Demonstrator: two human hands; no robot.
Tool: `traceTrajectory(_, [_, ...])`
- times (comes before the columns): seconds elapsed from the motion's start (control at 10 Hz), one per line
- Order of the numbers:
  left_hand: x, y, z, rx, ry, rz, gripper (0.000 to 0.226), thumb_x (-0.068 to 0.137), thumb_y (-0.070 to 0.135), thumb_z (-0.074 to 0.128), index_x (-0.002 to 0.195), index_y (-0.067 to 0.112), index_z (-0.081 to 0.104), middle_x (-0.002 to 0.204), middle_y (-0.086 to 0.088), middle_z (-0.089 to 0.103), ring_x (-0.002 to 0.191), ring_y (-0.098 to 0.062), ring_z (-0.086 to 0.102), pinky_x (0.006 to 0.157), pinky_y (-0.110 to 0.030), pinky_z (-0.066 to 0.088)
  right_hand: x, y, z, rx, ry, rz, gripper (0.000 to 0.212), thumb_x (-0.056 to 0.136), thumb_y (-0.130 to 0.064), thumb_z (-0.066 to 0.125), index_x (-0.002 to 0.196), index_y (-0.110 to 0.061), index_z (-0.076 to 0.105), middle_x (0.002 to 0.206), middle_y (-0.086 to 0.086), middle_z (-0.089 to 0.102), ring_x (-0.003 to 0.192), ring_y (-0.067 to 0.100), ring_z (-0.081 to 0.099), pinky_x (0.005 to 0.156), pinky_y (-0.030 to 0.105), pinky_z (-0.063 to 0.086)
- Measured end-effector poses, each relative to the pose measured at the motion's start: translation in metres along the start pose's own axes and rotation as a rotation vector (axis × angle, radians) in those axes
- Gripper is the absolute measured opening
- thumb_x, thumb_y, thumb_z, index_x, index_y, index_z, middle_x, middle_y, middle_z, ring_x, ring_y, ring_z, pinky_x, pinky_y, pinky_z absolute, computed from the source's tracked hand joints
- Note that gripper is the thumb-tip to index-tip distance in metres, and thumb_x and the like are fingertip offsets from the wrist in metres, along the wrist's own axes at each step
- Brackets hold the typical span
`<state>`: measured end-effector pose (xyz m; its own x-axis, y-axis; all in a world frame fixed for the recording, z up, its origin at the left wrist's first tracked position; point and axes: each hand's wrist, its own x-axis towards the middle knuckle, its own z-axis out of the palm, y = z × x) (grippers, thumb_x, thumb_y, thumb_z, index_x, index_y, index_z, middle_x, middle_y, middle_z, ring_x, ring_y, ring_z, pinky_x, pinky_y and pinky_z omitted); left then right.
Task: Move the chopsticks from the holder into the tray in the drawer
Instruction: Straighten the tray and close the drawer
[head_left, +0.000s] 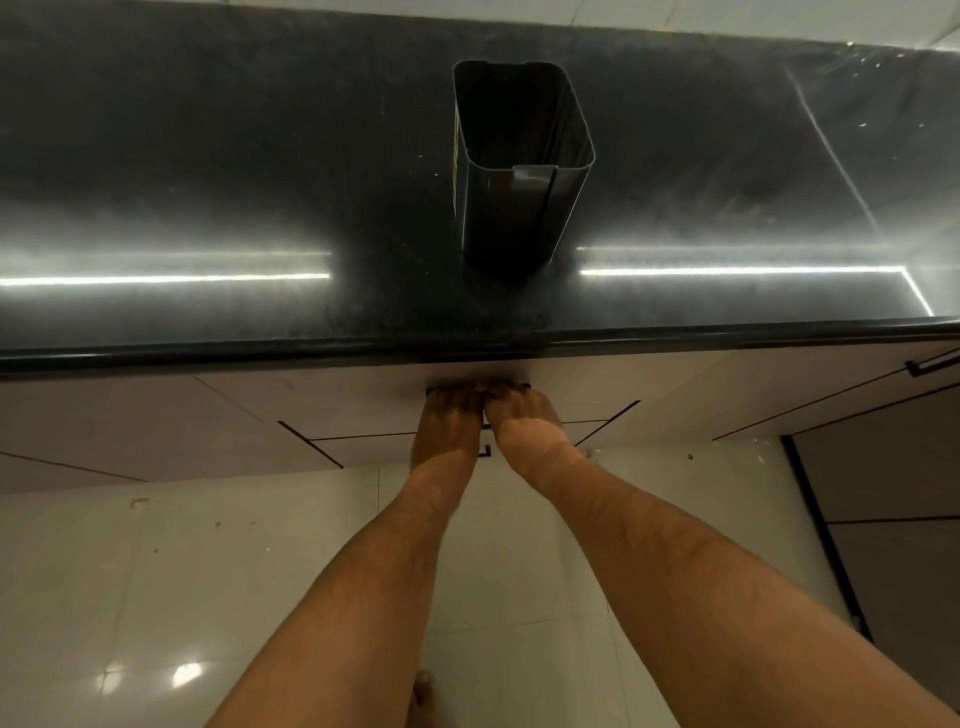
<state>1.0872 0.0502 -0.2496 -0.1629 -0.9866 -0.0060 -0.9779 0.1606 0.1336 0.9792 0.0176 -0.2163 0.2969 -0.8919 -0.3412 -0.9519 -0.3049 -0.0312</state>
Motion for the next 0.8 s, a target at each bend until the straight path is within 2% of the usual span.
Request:
traceTrajectory(0.1, [0.007,0.0,-0.001,0.087,0.005,0.016,0.056,0.062,0.021,0.093,0.114,0.02,0.073,0.113,-0.002,0.073,0.109,-0.022,0.069,0.103,-0.034,0.049,0.006,0.002,0.0,0.018,0.047,0.003,0.043,0.094,-0.014,0.066,0.135,-0.011,0.055,0.132,0.012,0.061,0.119,0.032,0.06,0.101,0.041,0.05])
traceTrajectory(0.2, [0.011,0.002,-0.004,0.076,-0.001,0.006,0.043,0.077,0.025,0.082,0.119,0.026,0.07,0.118,0.003,0.071,0.114,-0.016,0.066,0.107,-0.031,0.046,0.008,0.004,-0.001,0.024,0.119,-0.024,0.036,0.096,-0.011,0.063,0.131,-0.011,0.058,0.129,0.012,0.063,0.115,0.03,0.063,0.098,0.04,0.052])
traceTrajectory(0.3, [0.017,-0.001,-0.01,0.019,0.039,-0.028,0.034,0.083,0.019,0.078,0.117,0.02,0.071,0.115,-0.002,0.072,0.112,-0.019,0.066,0.106,-0.031,0.046,0.012,0.006,-0.005,0.026,0.127,-0.032,0.033,0.098,-0.01,0.06,0.131,-0.011,0.058,0.127,0.013,0.064,0.113,0.03,0.064,0.097,0.04,0.054])
traceTrajectory(0.4, [0.021,-0.005,-0.003,-0.192,0.033,-0.045,0.032,0.101,0.009,0.05,0.132,0.009,0.057,0.133,-0.013,0.059,0.125,-0.025,0.052,0.108,-0.03,0.036,0.011,0.011,-0.009,0.052,0.122,-0.032,0.032,0.098,-0.01,0.059,0.13,-0.011,0.058,0.126,0.014,0.064,0.114,0.032,0.064,0.096,0.042,0.054])
traceTrajectory(0.5, [0.025,-0.003,-0.012,-0.297,-0.001,-0.088,0.027,0.104,0.017,0.044,0.127,0.014,0.057,0.13,-0.012,0.058,0.115,-0.019,0.053,0.093,-0.025,0.038,0.011,0.012,-0.016,0.025,0.094,-0.068,0.023,0.1,-0.011,0.052,0.12,-0.008,0.063,0.118,0.016,0.066,0.109,0.035,0.064,0.089,0.043,0.053])
traceTrajectory(0.6, [0.021,0.003,-0.038,-0.317,-0.15,-0.182,0.021,0.101,0.02,0.049,0.12,0.023,0.056,0.126,-0.012,0.06,0.109,-0.027,0.058,0.091,-0.035,0.047,0.005,0.005,-0.021,0.052,0.029,-0.039,0.027,0.106,-0.021,0.042,0.125,-0.012,0.059,0.122,0.015,0.064,0.11,0.033,0.063,0.093,0.042,0.051])
traceTrajectory(0.7, [0.002,-0.001,-0.037,-0.227,-0.167,-0.194,0.055,0.092,0.01,0.058,0.144,0.017,0.041,0.146,-0.01,0.046,0.131,-0.025,0.048,0.11,-0.035,0.04,-0.011,0.003,-0.015,0.055,0.098,-0.058,0.043,0.095,-0.012,0.063,0.137,-0.011,0.052,0.14,0.014,0.052,0.126,0.031,0.053,0.109,0.043,0.044])
traceTrajectory(0.8, [-0.031,-0.005,-0.043,-0.135,-0.195,-0.18,0.034,0.098,0.02,0.049,0.13,0.013,0.057,0.133,-0.013,0.062,0.115,-0.025,0.061,0.106,-0.037,0.046,-0.038,0.001,-0.014,0.107,0.012,-0.058,0.018,0.098,-0.015,0.058,0.116,-0.012,0.062,0.119,0.013,0.066,0.099,0.024,0.065,0.09,0.038,0.053])
